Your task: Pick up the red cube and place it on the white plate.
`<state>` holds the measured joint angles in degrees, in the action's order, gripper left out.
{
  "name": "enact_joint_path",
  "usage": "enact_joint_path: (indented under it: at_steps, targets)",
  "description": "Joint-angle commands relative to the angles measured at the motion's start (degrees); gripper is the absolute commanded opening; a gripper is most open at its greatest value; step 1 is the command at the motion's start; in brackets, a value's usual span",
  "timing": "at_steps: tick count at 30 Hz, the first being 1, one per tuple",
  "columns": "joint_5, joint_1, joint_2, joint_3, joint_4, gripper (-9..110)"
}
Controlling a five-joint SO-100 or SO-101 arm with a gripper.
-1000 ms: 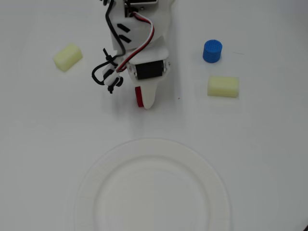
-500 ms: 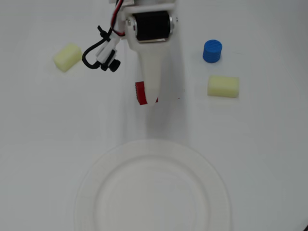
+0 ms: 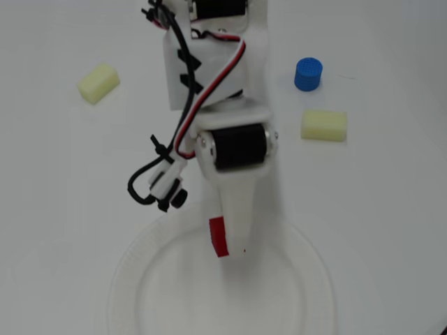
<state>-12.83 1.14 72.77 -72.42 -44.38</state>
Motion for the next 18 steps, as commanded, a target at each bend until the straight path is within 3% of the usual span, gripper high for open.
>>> enact_joint_path:
  at_steps: [1, 4, 7, 18]
  targets:
    - [-0.2, 0.3, -10.7, 20.0, -5.0, 0]
    - [0.6, 0.4, -23.2, 39.0, -13.8, 0]
    - [-0.4, 0.2, -43.4, 73.8, -27.3, 0]
    - [1.1, 1.1, -46.1, 75.3, -39.4, 0]
